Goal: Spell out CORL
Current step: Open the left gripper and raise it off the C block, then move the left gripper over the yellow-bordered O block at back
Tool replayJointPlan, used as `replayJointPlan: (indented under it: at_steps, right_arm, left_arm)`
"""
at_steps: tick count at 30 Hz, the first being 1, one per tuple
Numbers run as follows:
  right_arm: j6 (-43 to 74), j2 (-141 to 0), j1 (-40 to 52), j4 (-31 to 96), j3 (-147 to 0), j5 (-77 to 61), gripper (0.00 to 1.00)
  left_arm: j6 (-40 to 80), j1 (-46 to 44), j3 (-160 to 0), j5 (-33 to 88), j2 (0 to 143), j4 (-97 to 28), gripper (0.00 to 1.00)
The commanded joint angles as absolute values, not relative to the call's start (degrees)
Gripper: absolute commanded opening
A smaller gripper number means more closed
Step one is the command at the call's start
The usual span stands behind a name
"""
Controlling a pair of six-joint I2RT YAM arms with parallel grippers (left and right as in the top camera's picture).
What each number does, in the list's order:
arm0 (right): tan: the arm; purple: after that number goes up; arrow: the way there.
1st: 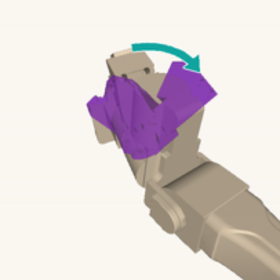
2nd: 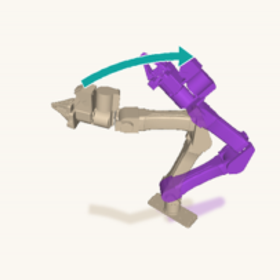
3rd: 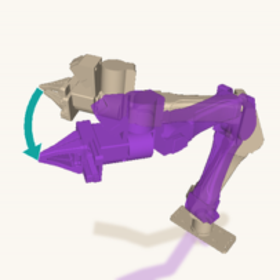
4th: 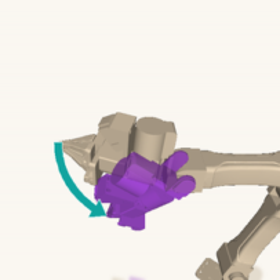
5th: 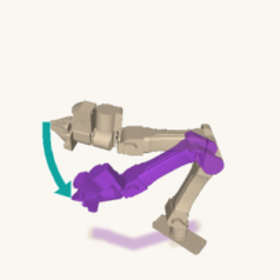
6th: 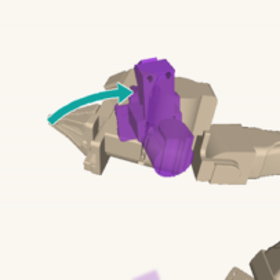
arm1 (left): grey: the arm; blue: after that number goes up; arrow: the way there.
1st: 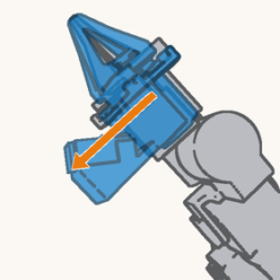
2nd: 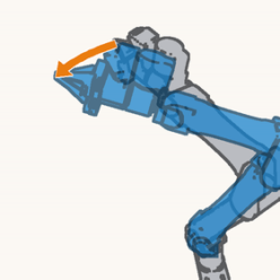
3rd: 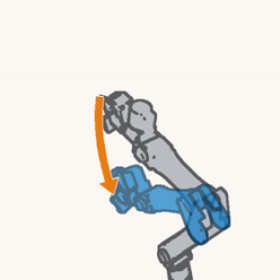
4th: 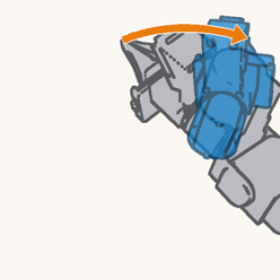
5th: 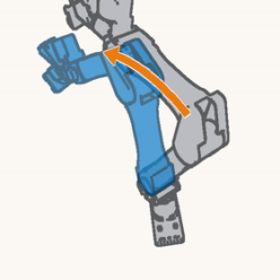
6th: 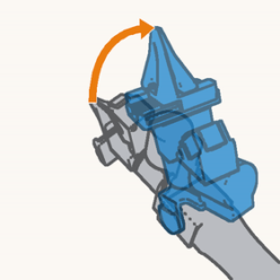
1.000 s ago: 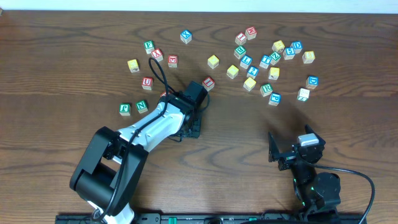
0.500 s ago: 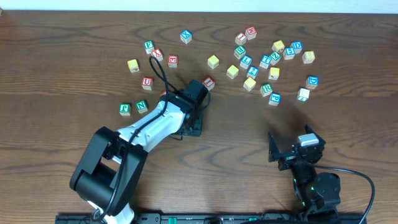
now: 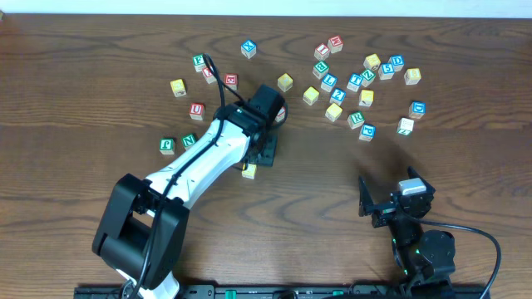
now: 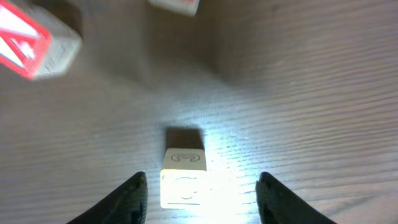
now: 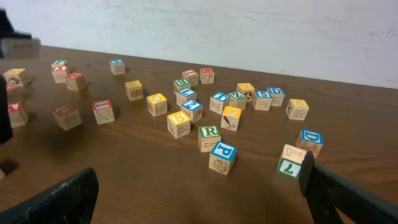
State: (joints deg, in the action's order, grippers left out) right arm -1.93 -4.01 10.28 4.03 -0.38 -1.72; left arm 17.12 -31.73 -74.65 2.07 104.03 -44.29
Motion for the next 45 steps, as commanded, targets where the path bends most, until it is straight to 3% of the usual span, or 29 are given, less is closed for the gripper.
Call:
replayJointPlan:
  at_steps: [1, 9, 14, 40, 45]
  right_arm:
    - [-1.8, -3.8, 9.7, 4.3, -0.3, -1.7, 0.99]
    - [-1.8, -3.8, 9.7, 4.3, -0.3, -1.7, 0.99]
    - [-1.8, -3.8, 9.7, 4.3, -0.3, -1.7, 0.99]
    - [-1.8, -3.8, 9.7, 4.3, -0.3, -1.7, 0.99]
    - [-1.8, -3.8, 9.7, 4.3, -0.3, -1.7, 0.99]
  left_arm:
    - [15.2, -31.8, -78.2, 0.4, 101.7, -45.3, 0.66]
    - [14.8, -31.5, -82.3, 0.4, 98.8, -45.6, 0.72]
    - [12.3, -30.2, -84.7, 0.4, 98.5, -46.0, 0.87]
    - [4.5, -25.3, -91.4, 1.1, 99.0, -47.4, 0.92]
    - [1.1, -23.8, -99.7, 3.9, 105.4, -53.6, 0.92]
